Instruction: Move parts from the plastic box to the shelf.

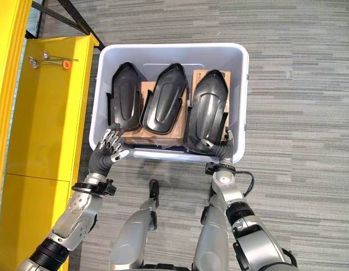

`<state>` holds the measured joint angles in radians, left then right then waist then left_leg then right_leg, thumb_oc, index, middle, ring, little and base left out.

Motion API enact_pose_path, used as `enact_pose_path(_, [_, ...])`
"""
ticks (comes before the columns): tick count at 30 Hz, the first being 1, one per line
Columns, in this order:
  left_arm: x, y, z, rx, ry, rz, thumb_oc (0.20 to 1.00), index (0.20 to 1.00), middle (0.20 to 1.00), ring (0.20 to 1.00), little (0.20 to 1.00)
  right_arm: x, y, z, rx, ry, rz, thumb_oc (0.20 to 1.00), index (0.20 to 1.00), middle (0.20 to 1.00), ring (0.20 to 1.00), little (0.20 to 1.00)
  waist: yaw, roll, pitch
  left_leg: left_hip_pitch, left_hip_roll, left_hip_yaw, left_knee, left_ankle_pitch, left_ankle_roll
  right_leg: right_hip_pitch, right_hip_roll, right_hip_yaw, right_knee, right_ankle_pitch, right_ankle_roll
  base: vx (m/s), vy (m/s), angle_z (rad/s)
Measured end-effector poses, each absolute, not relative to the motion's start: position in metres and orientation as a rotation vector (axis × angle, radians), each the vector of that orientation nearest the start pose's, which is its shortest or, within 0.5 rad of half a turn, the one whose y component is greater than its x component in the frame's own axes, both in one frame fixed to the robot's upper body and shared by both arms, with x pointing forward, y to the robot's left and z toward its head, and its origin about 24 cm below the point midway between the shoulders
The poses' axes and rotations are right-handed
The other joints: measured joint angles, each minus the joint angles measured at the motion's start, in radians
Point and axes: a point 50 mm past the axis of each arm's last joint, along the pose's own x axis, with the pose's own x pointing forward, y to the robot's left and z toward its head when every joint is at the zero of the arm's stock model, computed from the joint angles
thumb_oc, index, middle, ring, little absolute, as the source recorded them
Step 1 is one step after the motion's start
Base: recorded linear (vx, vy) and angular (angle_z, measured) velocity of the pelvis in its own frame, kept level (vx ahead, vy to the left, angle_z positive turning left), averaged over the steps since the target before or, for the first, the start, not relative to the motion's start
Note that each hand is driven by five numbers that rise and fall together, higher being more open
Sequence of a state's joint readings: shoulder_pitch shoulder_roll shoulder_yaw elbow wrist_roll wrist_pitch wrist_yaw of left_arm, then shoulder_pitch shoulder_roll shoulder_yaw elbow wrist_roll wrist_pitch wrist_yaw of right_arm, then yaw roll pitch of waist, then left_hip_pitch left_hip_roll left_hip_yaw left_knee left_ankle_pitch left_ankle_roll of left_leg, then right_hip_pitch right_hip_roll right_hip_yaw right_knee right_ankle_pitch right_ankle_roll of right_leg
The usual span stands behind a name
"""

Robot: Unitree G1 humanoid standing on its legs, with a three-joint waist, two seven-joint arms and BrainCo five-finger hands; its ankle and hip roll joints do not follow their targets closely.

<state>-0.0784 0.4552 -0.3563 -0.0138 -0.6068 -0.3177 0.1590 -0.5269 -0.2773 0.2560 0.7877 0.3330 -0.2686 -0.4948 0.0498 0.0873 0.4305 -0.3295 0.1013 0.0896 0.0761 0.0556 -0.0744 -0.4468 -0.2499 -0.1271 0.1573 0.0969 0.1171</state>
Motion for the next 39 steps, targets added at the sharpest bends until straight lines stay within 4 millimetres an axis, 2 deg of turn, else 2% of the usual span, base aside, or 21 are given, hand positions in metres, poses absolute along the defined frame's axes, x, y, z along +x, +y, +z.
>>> enact_pose_path(5, [0.255, 0.156, 0.074, -0.22, -0.189, -0.175, 1.0, 1.0, 1.0, 1.0, 1.0, 0.345, -0.195, 0.04, -0.127, 0.038, -0.41, 1.0, 1.0, 1.0, 1.0, 1.0, 0.0, 0.002, -0.001, -0.004, 0.0, -0.003, 0.002, 0.0, 0.0, -0.002, 0.0, -0.002, 0.001, 0.0, 0.0, 0.0, 0.0, 0.0])
enact_pose_path(12, [0.256, 0.154, 0.075, -0.216, -0.19, -0.188, 1.0, 1.0, 1.0, 1.0, 1.0, 0.362, -0.214, 0.053, -0.165, 0.074, -0.496, 1.0, 1.0, 1.0, 1.0, 1.0, 0.027, 0.011, -0.004, -0.035, 0.002, -0.031, 0.017, 0.002, -0.003, -0.01, -0.001, -0.028, 0.005, -0.002, -0.006, 0.01, -0.005, 0.1])
enact_pose_path(13, [0.256, 0.153, 0.075, -0.215, -0.192, -0.193, 1.0, 1.0, 1.0, 1.0, 1.0, 0.363, -0.22, 0.054, -0.19, 0.092, -0.503, 1.0, 1.0, 1.0, 1.0, 1.0, 0.048, 0.013, -0.003, -0.043, -0.001, -0.031, 0.018, 0.004, -0.004, -0.021, -0.004, -0.027, 0.012, -0.002, -0.006, 0.0, 0.004, 0.04])
enact_pose_path(16, [0.257, 0.151, 0.076, -0.214, -0.194, -0.202, 1.0, 1.0, 1.0, 1.0, 1.0, 0.363, -0.229, 0.05, -0.237, 0.146, -0.533, 1.0, 1.0, 1.0, 1.0, 1.0, 0.071, 0.023, -0.002, -0.049, -0.003, -0.043, 0.024, 0.005, -0.004, -0.022, -0.007, -0.033, 0.022, -0.007, -0.006, 0.0, 0.003, 0.09])
enact_pose_path(18, [0.257, 0.15, 0.076, -0.214, -0.194, -0.209, 1.0, 1.0, 1.0, 1.0, 1.0, 0.364, -0.231, 0.052, -0.259, 0.15, -0.534, 1.0, 1.0, 1.0, 1.0, 1.0, 0.071, 0.024, -0.002, -0.058, -0.003, -0.05, 0.031, 0.005, -0.004, -0.022, -0.01, -0.043, 0.027, -0.009, -0.007, 0.0, 0.011, 0.12])
enact_pose_path(24, [0.257, 0.148, 0.076, -0.214, -0.192, -0.22, 1.0, 1.0, 1.0, 1.0, 1.0, 0.363, -0.245, 0.049, -0.513, 0.222, -0.511, 1.0, 1.0, 1.0, 1.0, 1.0, 0.086, 0.025, -0.003, -0.075, -0.016, -0.071, 0.051, 0.0, 0.003, -0.03, -0.028, -0.056, 0.057, -0.025, -0.009, -0.01, 0.016, 0.11])
enact_pose_path(29, [0.256, 0.148, 0.075, -0.214, -0.189, -0.223, 1.0, 1.0, 1.0, 1.0, 1.0, 0.364, -0.247, 0.052, -0.599, 0.235, -0.508, 1.0, 1.0, 1.0, 1.0, 1.0, 0.087, 0.027, -0.004, -0.093, -0.018, -0.078, 0.068, -0.002, 0.004, -0.036, -0.031, -0.063, 0.062, -0.026, -0.007, 0.0, 0.015, 0.05])
enact_pose_path(32, [0.256, 0.146, 0.076, -0.214, -0.19, -0.23, 1.0, 1.0, 1.0, 1.0, 1.0, 0.361, -0.258, 0.053, -0.662, 0.259, -0.532, 1.0, 1.0, 1.0, 1.0, 1.0, 0.106, 0.03, -0.011, -0.11, -0.019, -0.098, 0.077, -0.002, 0.003, -0.036, -0.032, -0.08, 0.063, -0.026, -0.01, -0.01, 0.014, 0.13])
enact_pose_path(33, [0.256, 0.146, 0.076, -0.214, -0.19, -0.231, 1.0, 1.0, 1.0, 1.0, 1.0, 0.36, -0.26, 0.053, -0.672, 0.265, -0.537, 0.956, 0.956, 0.956, 0.956, 0.956, 0.11, 0.03, -0.011, -0.11, -0.019, -0.099, 0.078, -0.002, 0.003, -0.036, -0.032, -0.081, 0.064, -0.026, -0.01, -0.01, 0.021, 0.06])
enact_pose_path(35, [0.255, 0.147, 0.074, -0.214, -0.186, -0.23, 1.0, 1.0, 1.0, 1.0, 1.0, 0.359, -0.263, 0.05, -0.693, 0.287, -0.546, 0.736, 0.736, 0.736, 0.736, 0.736, 0.118, 0.029, -0.017, -0.113, -0.022, -0.1, 0.082, -0.003, 0.003, -0.036, -0.035, -0.083, 0.066, -0.028, -0.011, 0.0, 0.02, 0.03])
enact_pose_path(36, [0.255, 0.146, 0.075, -0.214, -0.186, -0.231, 1.0, 1.0, 1.0, 1.0, 1.0, 0.358, -0.264, 0.051, -0.701, 0.288, -0.549, 0.664, 0.664, 0.664, 0.664, 0.664, 0.118, 0.028, -0.018, -0.113, -0.023, -0.101, 0.083, -0.003, 0.003, -0.036, -0.036, -0.082, 0.067, -0.028, -0.01, 0.0, 0.017, 0.03])
enact_pose_path(38, [0.255, 0.146, 0.075, -0.212, -0.187, -0.248, 1.0, 1.0, 1.0, 1.0, 1.0, 0.359, -0.265, 0.052, -0.705, 0.292, -0.558, 0.2, 0.2, 0.2, 0.2, 0.2, 0.12, 0.028, -0.023, -0.116, -0.024, -0.103, 0.087, -0.003, 0.003, -0.035, -0.037, -0.083, 0.069, -0.029, -0.009, 0.01, 0.023, 0.04])
enact_pose_path(39, [0.255, 0.146, 0.074, -0.212, -0.186, -0.247, 1.0, 1.0, 1.0, 1.0, 1.0, 0.357, -0.268, 0.05, -0.696, 0.308, -0.569, 0.2, 0.2, 0.2, 0.2, 0.2, 0.121, 0.027, -0.032, -0.126, -0.024, -0.111, 0.094, -0.003, 0.003, -0.036, -0.038, -0.092, 0.069, -0.03, -0.008, 0.01, 0.035, 0.16])
